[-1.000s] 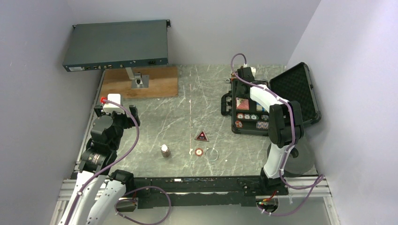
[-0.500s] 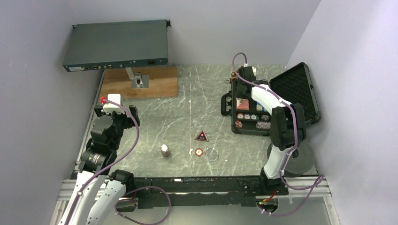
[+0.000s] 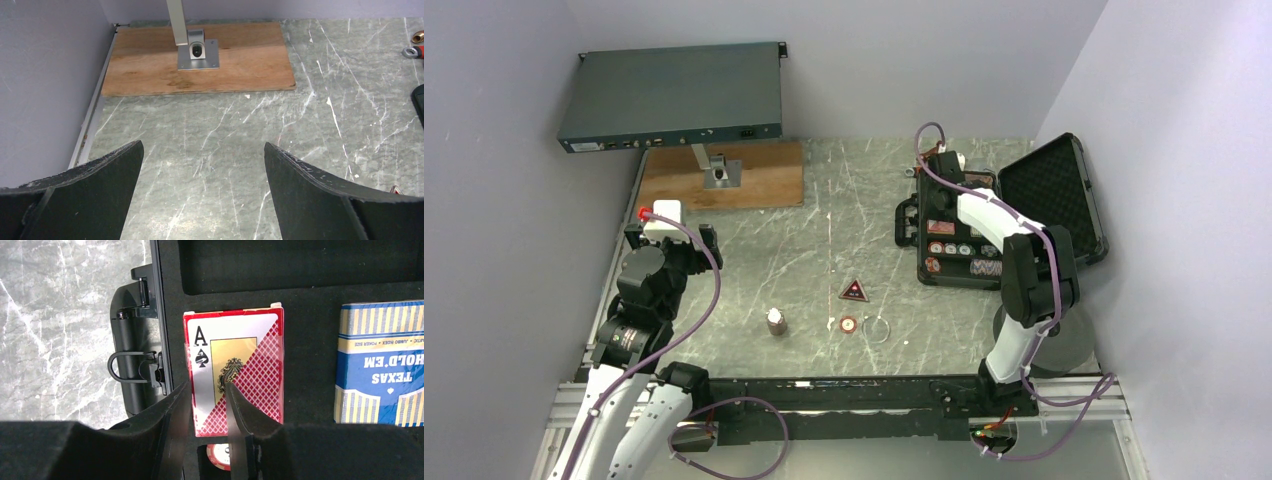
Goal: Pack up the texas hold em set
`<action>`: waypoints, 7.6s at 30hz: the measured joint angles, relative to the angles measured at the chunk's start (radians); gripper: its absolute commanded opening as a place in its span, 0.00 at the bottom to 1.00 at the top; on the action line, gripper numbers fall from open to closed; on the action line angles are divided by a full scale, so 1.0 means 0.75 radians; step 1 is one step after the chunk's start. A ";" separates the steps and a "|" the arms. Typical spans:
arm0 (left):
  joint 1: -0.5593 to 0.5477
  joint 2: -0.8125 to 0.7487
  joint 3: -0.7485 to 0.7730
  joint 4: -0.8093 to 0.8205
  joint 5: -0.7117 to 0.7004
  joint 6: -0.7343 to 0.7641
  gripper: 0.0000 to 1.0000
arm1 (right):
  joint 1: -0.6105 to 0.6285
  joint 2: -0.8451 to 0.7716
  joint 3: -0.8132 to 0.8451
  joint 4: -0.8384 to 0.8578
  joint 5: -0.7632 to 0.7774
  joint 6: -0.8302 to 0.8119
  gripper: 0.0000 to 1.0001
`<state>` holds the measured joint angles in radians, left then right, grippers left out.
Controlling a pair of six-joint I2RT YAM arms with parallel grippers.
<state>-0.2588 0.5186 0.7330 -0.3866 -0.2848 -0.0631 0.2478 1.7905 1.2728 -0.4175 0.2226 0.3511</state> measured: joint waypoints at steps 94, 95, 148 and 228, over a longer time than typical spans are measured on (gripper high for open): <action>0.000 0.012 0.000 -0.003 0.009 0.000 1.00 | 1.117 -0.422 -0.497 -0.015 0.018 0.152 0.88; 0.000 0.012 0.000 -0.003 0.009 0.000 1.00 | 1.117 -0.417 -0.500 -0.033 0.036 0.176 0.89; 0.000 0.012 0.000 -0.003 0.010 0.023 1.00 | 1.117 -0.357 -0.632 -0.129 0.107 0.565 0.75; 0.001 0.012 0.000 -0.002 0.084 0.021 0.99 | 0.145 -0.096 0.044 -0.079 0.082 0.026 0.47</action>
<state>-0.2584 0.5274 0.7330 -0.3882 -0.2218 -0.0471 0.3569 1.7187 1.3060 -0.4770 0.2840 0.3706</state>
